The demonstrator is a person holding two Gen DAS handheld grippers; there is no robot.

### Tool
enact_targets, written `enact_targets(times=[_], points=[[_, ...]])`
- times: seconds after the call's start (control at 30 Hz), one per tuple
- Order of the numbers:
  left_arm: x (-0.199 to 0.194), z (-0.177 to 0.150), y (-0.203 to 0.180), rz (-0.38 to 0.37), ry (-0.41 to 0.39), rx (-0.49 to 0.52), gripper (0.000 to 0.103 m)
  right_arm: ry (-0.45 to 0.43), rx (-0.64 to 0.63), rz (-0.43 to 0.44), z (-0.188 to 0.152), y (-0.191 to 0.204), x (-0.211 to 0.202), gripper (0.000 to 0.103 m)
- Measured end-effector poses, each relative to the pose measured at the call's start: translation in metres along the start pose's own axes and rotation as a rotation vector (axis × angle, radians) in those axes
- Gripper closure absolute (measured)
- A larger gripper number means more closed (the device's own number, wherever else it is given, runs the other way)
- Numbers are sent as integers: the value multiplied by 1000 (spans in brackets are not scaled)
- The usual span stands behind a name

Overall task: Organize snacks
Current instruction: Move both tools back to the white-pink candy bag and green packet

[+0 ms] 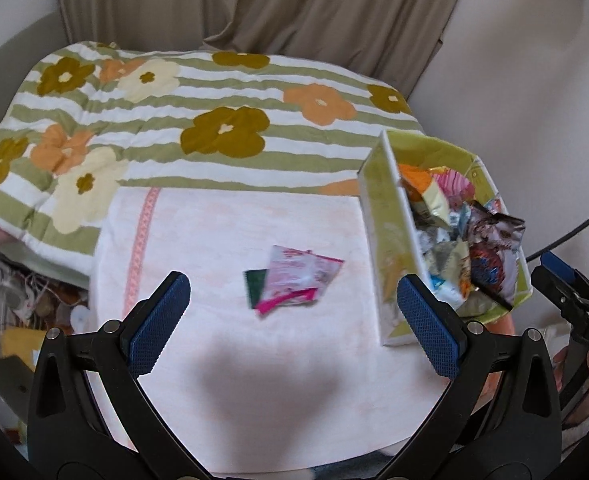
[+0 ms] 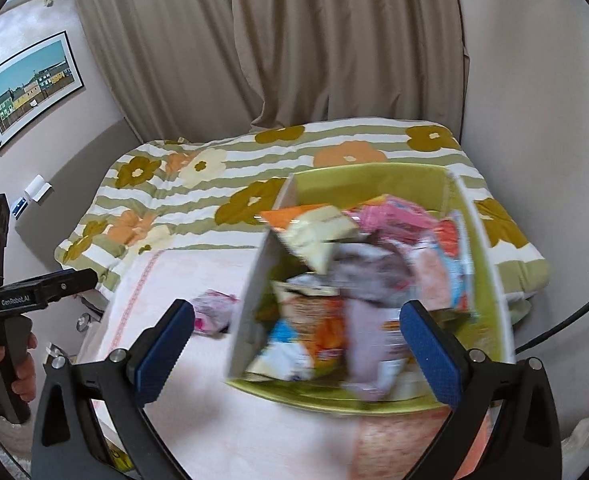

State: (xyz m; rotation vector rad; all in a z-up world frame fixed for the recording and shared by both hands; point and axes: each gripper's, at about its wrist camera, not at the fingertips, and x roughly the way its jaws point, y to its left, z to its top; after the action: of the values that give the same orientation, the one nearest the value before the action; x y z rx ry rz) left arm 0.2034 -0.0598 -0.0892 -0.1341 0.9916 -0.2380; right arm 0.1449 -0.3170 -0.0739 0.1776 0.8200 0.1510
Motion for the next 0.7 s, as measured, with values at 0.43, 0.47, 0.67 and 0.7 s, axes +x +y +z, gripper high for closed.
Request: enact_targets(times=[0.43,0.47,0.67,0.7], points=[[21,11,106,-94,76,86,1,31,22,-73,-12,128,53,1],[24,12,111,-99,80,93,1,41,24,-77,-13,133,59,1],[55,9,134,-112,134,128,1,126,105,-73,-25,142,122,1],[61,8,136,-114,144,129,1,142,119,-89,-28,140,135,1]])
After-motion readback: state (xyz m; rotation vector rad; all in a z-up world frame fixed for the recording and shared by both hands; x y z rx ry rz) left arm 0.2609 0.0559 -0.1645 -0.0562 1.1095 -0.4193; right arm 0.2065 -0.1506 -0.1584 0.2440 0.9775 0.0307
